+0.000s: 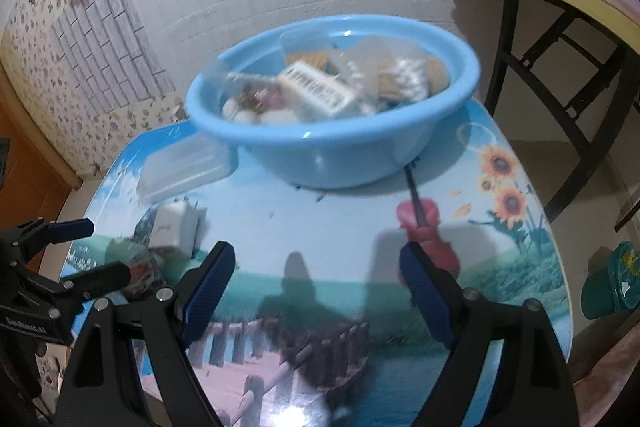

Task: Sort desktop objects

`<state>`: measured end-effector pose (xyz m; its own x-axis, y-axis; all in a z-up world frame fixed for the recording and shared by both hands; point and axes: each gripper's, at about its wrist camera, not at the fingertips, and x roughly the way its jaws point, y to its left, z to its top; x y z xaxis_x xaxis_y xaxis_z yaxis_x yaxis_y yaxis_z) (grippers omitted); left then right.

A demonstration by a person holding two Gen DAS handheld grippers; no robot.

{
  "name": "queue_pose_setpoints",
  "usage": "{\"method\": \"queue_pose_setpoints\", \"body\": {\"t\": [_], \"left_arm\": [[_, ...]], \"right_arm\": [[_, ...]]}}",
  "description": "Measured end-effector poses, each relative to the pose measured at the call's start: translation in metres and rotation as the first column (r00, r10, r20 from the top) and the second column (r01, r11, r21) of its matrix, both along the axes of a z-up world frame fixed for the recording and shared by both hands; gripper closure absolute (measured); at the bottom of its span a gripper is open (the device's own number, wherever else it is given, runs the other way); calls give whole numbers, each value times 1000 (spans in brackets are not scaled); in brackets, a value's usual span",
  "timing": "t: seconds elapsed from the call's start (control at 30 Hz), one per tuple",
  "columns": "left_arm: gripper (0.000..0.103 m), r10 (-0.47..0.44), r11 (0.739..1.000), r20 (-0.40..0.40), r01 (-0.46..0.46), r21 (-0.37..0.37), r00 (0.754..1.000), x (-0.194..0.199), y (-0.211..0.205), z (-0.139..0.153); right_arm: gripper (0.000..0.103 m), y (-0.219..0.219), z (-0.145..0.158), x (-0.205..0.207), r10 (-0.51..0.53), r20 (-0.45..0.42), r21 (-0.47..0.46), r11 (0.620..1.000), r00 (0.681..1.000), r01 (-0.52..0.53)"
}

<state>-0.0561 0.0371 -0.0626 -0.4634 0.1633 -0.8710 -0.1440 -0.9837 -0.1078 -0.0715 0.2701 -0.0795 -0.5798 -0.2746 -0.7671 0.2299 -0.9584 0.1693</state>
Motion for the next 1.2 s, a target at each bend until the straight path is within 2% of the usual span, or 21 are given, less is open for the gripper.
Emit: {"method": "queue_pose_setpoints", "body": {"t": [0.17,0.37,0.6,0.7,0.83,1.0,1.1,1.2], "left_arm": [[0,2,998,12,-1,-59,1000,11,-2,-13],[0,-16,999,35,17,-36,999,12,2,-22],[0,-36,997,44,39,-72,998,10,10,-31],[0,-23,997,56,27,-67,998,7,7,-32],[0,7,995,92,3,-102,996,3,6,-39],[0,-15,998,61,19,-63,998,3,5,-33],[0,-8,997,66,13,-75,998,0,7,-30],[0,-47,999,68,48,-18,997,-1,9,-30]], "right_arm": [[17,-6,-3,3,0,16,1,1000,1000,0],[17,-11,-3,7,8,17,8,1000,1000,-8],[17,-12,-4,7,-6,22,32,999,1000,6],[17,-17,-3,8,4,11,42,999,1000,-4],[17,-26,-6,6,24,20,46,999,999,-25],[17,-32,-9,4,33,34,56,998,999,-35],[17,-34,-11,1,29,42,60,998,999,-31],[17,-37,-10,0,30,36,71,997,999,-33]]}}
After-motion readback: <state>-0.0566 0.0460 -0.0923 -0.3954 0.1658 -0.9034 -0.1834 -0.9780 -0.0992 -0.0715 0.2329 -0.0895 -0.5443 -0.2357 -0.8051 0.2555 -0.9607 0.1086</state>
